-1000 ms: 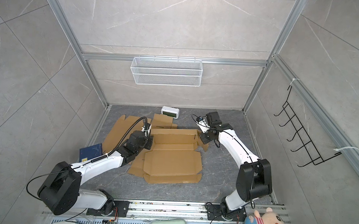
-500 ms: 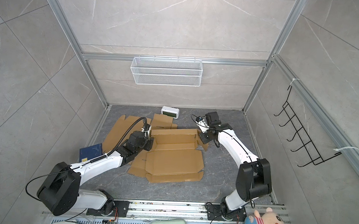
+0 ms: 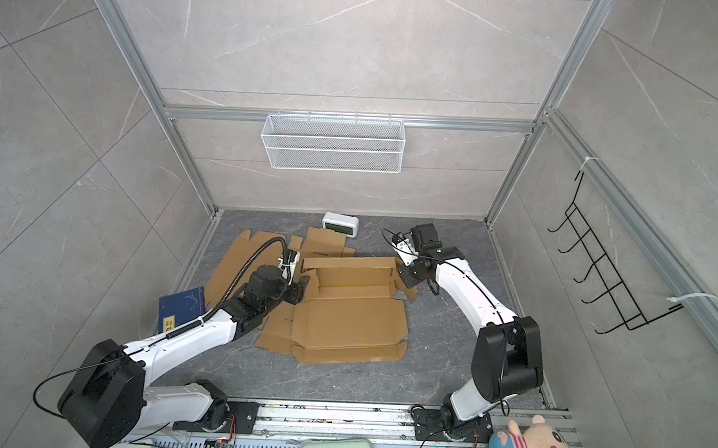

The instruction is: Fold the paper box

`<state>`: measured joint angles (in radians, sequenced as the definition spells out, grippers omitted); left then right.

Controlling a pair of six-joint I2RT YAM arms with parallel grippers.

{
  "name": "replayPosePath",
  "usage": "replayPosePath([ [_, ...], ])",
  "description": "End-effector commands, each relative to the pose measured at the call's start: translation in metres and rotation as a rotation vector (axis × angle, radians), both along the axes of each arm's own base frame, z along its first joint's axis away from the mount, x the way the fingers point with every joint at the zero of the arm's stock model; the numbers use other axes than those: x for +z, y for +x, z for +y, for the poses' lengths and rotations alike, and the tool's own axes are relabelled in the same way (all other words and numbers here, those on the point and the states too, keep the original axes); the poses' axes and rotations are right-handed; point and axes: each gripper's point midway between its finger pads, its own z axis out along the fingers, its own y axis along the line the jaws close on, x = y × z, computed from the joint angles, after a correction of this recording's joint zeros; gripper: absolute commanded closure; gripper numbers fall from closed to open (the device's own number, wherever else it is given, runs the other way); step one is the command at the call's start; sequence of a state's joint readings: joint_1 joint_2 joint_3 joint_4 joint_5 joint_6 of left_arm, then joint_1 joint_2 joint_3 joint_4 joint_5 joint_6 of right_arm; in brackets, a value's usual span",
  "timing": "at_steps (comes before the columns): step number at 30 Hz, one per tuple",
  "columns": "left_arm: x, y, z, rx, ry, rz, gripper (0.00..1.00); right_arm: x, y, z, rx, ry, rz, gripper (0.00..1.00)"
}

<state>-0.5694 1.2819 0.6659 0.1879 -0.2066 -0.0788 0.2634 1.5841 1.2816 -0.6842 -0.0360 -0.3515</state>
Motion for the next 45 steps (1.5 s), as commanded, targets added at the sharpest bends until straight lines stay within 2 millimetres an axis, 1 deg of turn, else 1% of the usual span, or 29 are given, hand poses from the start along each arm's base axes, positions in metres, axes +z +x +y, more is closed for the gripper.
replayPosePath([
  [1,0.001,0.013,-0.004,0.01,-0.017,-0.035,0.34,-0.008,-0.002,-0.003,-0.022,-0.019,0.024,1.0],
  [4,0.003,0.027,-0.008,0.026,-0.03,-0.07,0.37,-0.008,-0.002,-0.002,-0.021,-0.016,0.024,1.0],
  [7,-0.001,0.036,-0.015,0.024,-0.045,-0.091,0.4,-0.007,-0.001,-0.001,-0.021,-0.011,0.024,1.0],
  [9,-0.006,0.04,-0.016,0.029,-0.051,-0.103,0.44,-0.006,-0.001,0.0,-0.021,-0.009,0.025,1.0],
  [13,-0.016,0.047,-0.013,0.062,-0.035,-0.128,0.6,-0.006,-0.001,0.002,-0.02,-0.003,0.027,1.0],
  [15,-0.021,0.051,-0.012,0.081,-0.024,-0.13,0.74,-0.005,-0.001,0.003,-0.026,0.007,0.03,1.0],
  [18,-0.028,0.053,-0.012,0.105,0.009,-0.133,0.88,-0.001,-0.003,0.007,-0.047,0.047,0.04,1.0],
  [22,-0.033,0.052,-0.012,0.115,0.028,-0.138,1.0,0.007,-0.009,0.013,-0.082,0.108,0.069,0.91],
  [26,-0.033,0.05,-0.01,0.132,0.02,-0.139,1.0,0.004,-0.019,0.01,-0.12,0.111,0.113,0.9],
  [29,-0.034,0.048,-0.005,0.159,0.006,-0.132,1.0,0.0,-0.024,0.012,-0.125,0.105,0.133,0.94],
  [30,-0.034,0.046,-0.005,0.164,-0.005,-0.13,1.0,0.001,-0.025,0.014,-0.126,0.106,0.137,0.96],
  [32,-0.033,0.044,-0.006,0.169,-0.014,-0.129,1.0,0.01,-0.026,0.021,-0.127,0.129,0.139,0.99],
  [36,-0.033,0.039,-0.012,0.161,-0.021,-0.138,1.0,0.034,-0.028,0.04,-0.14,0.239,0.134,1.0],
  [39,-0.033,0.036,-0.014,0.162,-0.011,-0.156,1.0,0.039,-0.033,0.049,-0.169,0.295,0.15,1.0],
  [42,-0.033,0.033,-0.017,0.159,-0.02,-0.163,1.0,0.033,-0.036,0.056,-0.224,0.331,0.192,1.0],
  [45,-0.032,0.029,-0.026,0.143,-0.035,-0.166,1.0,0.026,-0.034,0.058,-0.302,0.359,0.207,0.99],
])
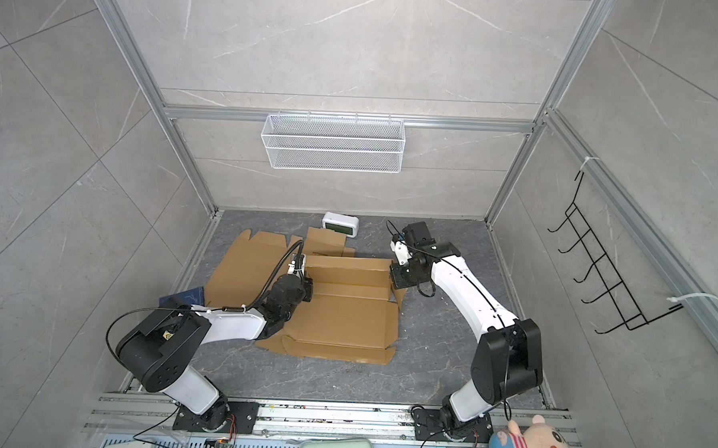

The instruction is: Fold the paper box

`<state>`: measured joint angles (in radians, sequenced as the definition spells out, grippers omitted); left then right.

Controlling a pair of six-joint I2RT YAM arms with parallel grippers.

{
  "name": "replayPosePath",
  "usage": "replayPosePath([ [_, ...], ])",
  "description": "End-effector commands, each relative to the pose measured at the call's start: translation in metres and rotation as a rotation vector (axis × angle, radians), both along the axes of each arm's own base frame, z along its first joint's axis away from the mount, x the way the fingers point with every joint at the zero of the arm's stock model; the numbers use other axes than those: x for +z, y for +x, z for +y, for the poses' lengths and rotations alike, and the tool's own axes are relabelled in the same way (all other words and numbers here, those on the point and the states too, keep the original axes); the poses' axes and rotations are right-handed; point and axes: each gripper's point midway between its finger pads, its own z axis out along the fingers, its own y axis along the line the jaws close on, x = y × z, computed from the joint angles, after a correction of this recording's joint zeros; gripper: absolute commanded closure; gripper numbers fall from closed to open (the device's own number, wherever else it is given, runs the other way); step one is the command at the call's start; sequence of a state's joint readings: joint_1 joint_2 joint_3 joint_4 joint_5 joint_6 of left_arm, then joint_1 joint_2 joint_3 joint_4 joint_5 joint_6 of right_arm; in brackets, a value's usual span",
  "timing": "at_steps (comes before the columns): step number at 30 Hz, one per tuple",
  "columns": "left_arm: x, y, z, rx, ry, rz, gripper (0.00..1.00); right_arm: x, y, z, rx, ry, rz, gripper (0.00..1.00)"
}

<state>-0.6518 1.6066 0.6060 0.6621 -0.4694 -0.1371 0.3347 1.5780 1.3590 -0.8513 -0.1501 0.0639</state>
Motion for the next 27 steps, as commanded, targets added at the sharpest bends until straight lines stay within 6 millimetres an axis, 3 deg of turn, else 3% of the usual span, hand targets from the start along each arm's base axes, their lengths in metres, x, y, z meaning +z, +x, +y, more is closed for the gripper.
replayPosePath([
  [1,0.014,-0.006,-0.016,-0.04,-0.029,-0.041,1.0,0.01,0.001,0.021,-0.077,0.122,0.007,0.99],
  [4,0.01,-0.005,-0.009,0.0,-0.002,-0.029,1.0,0.003,0.002,0.011,-0.091,0.058,0.001,0.89],
  [7,0.005,-0.007,-0.001,0.025,0.048,-0.003,1.0,-0.001,0.0,-0.017,-0.103,-0.064,-0.013,0.74],
  [12,-0.003,-0.012,0.006,0.038,0.096,0.038,1.0,0.027,-0.013,-0.045,-0.165,-0.027,-0.059,0.52],
  [15,-0.005,-0.012,0.008,0.047,0.103,0.046,1.0,0.037,-0.031,-0.051,-0.196,-0.017,-0.058,0.42],
  [18,-0.006,-0.011,0.007,0.049,0.111,0.055,1.0,0.026,-0.052,-0.048,-0.252,-0.006,-0.029,0.44],
  [21,-0.007,-0.01,0.008,0.055,0.12,0.061,1.0,0.012,-0.071,-0.039,-0.308,-0.001,-0.057,0.57],
  [23,-0.006,-0.009,0.007,0.054,0.12,0.061,1.0,0.004,-0.073,-0.03,-0.343,0.068,-0.104,0.71],
  [27,-0.008,-0.007,0.003,0.041,0.123,0.068,1.0,-0.029,-0.07,-0.001,-0.364,0.201,-0.111,0.85],
])
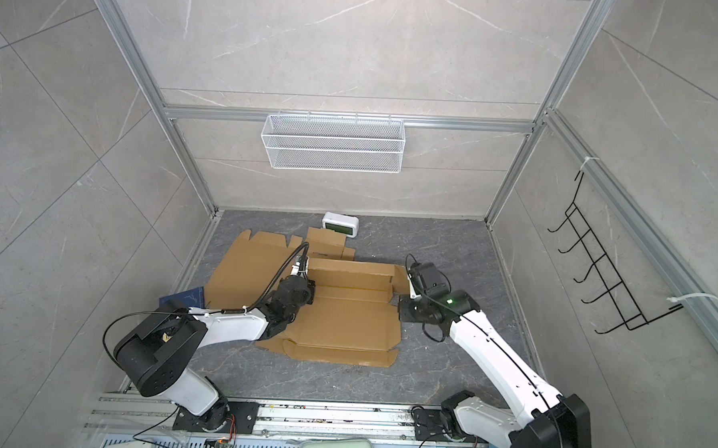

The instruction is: Fold the paper box

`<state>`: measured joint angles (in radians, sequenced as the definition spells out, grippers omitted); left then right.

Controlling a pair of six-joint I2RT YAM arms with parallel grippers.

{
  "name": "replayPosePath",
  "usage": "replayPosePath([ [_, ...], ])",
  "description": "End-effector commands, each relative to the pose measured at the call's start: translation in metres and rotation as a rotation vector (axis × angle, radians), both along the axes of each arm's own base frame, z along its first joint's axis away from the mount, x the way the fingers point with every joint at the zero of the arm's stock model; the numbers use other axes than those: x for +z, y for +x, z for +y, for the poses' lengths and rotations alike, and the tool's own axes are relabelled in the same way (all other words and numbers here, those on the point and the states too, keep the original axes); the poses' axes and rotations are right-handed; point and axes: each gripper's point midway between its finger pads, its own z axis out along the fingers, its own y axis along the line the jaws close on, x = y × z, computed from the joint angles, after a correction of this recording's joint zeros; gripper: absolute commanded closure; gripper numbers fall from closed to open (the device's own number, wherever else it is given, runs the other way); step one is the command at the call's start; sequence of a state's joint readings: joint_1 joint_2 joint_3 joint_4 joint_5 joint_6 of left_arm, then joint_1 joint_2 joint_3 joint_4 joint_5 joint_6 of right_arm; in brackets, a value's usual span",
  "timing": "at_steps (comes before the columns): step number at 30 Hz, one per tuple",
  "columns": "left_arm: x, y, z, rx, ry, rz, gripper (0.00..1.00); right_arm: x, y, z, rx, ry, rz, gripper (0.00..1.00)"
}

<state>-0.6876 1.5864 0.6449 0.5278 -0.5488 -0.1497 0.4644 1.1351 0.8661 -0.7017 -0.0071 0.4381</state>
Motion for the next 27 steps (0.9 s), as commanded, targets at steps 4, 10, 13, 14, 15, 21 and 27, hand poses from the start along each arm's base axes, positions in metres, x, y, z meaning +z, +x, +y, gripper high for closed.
replayPosePath([
  [4,-0.007,0.0,0.0,-0.002,0.056,0.034,1.0,-0.029,0.032,0.024,-0.137,0.091,-0.103,0.92],
  [10,-0.011,-0.001,-0.001,-0.006,0.052,0.047,1.0,-0.084,0.031,0.015,-0.154,-0.006,-0.024,0.94],
  [13,-0.014,-0.001,0.0,-0.001,0.055,0.051,1.0,-0.113,0.015,0.007,-0.169,-0.044,0.048,0.94],
  [14,-0.015,-0.001,0.0,-0.001,0.053,0.052,1.0,-0.12,0.011,0.005,-0.173,-0.053,0.069,0.94],
  [15,-0.014,-0.001,0.0,0.0,0.05,0.051,1.0,-0.127,0.006,0.002,-0.177,-0.064,0.091,0.94],
  [21,-0.015,-0.001,0.001,0.002,0.048,0.051,1.0,-0.154,-0.011,0.002,-0.187,-0.072,0.199,0.94],
  [27,-0.013,-0.002,0.003,0.0,0.047,0.054,1.0,-0.116,0.001,0.018,-0.123,0.028,0.115,0.93],
])
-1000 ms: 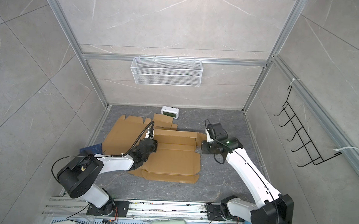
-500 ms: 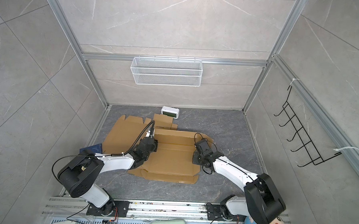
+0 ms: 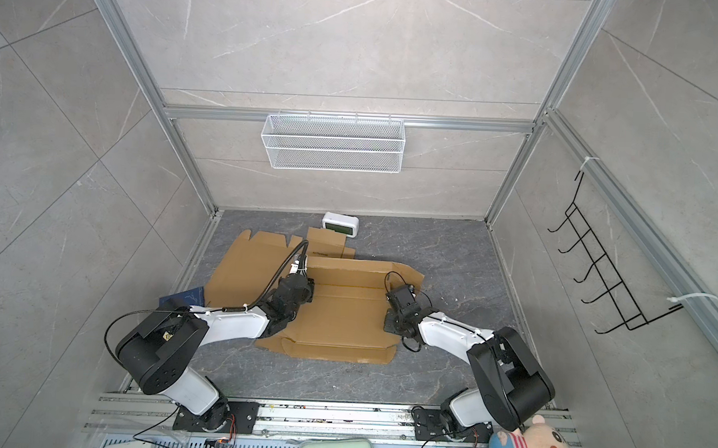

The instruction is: Fold the paper box

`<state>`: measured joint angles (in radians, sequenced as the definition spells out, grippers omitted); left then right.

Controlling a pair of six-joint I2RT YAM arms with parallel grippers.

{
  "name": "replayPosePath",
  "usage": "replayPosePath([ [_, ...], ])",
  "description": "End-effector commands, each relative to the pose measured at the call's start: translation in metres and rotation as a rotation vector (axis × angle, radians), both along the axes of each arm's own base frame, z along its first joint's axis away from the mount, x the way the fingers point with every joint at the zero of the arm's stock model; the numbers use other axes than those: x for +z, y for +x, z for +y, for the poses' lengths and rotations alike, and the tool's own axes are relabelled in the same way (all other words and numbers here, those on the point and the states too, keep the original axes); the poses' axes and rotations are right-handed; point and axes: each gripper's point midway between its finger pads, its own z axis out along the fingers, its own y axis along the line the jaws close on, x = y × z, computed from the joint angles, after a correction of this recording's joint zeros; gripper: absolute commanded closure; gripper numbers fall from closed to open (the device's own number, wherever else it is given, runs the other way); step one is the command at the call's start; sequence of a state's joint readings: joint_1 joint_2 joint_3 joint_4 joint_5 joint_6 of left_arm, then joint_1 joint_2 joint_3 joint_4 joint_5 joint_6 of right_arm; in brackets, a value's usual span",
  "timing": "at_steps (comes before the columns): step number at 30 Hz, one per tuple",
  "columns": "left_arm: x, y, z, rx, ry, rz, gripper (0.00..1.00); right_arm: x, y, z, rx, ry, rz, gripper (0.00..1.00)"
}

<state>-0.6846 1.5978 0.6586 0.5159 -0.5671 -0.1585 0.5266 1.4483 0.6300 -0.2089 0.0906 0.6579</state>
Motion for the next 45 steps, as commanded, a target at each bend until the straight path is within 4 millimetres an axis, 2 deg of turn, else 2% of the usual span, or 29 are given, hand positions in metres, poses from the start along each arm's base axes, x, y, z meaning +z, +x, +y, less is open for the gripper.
replayPosePath([
  [1,-0.011,-0.005,0.001,-0.023,0.043,0.053,1.0,0.014,-0.016,0.008,0.079,0.073,0.016,0.91],
  [4,-0.008,-0.004,0.004,-0.022,0.05,0.048,1.0,0.072,0.003,0.006,0.156,0.127,-0.109,0.79],
  [6,-0.007,-0.004,0.005,-0.021,0.054,0.045,1.0,0.102,0.015,-0.014,0.18,0.118,-0.146,0.71],
  [9,-0.007,-0.003,0.005,-0.025,0.055,0.043,1.0,0.128,0.026,-0.055,0.209,-0.013,-0.122,0.64],
  [11,-0.006,-0.002,0.004,-0.027,0.055,0.043,1.0,0.134,0.033,-0.077,0.246,-0.148,-0.093,0.58],
  [13,-0.005,0.0,0.003,-0.035,0.056,0.041,1.0,0.135,0.04,-0.084,0.319,-0.238,-0.085,0.52],
  [18,0.0,0.004,0.001,-0.054,0.066,0.044,1.0,0.138,0.068,-0.083,0.404,-0.317,-0.147,0.38],
  [22,-0.001,0.004,0.002,-0.056,0.07,0.049,1.0,0.127,0.086,-0.074,0.468,-0.308,-0.127,0.36],
  [25,0.0,0.004,0.003,-0.053,0.069,0.048,1.0,0.116,0.095,-0.068,0.511,-0.297,-0.104,0.4],
  [27,-0.002,0.004,0.003,-0.051,0.066,0.051,1.0,0.113,0.095,-0.057,0.544,-0.248,-0.111,0.48],
  [30,-0.001,0.004,0.005,-0.037,0.052,0.047,1.0,0.118,0.088,-0.041,0.563,-0.156,-0.138,0.67],
  [33,0.0,0.004,0.006,-0.028,0.041,0.044,1.0,0.123,0.079,-0.036,0.535,-0.116,-0.168,0.84],
  [35,0.0,0.004,0.007,-0.019,0.033,0.041,1.0,0.127,0.071,-0.034,0.508,-0.076,-0.175,0.89],
  [40,0.001,0.004,0.008,-0.002,0.013,0.035,1.0,0.141,0.054,-0.02,0.461,0.057,-0.174,0.93],
  [43,0.001,0.004,0.007,-0.001,0.006,0.032,1.0,0.149,0.051,-0.018,0.415,0.093,-0.179,0.95],
  [45,-0.001,0.004,0.006,-0.003,0.002,0.032,1.0,0.153,0.049,-0.009,0.397,0.153,-0.173,0.96],
])
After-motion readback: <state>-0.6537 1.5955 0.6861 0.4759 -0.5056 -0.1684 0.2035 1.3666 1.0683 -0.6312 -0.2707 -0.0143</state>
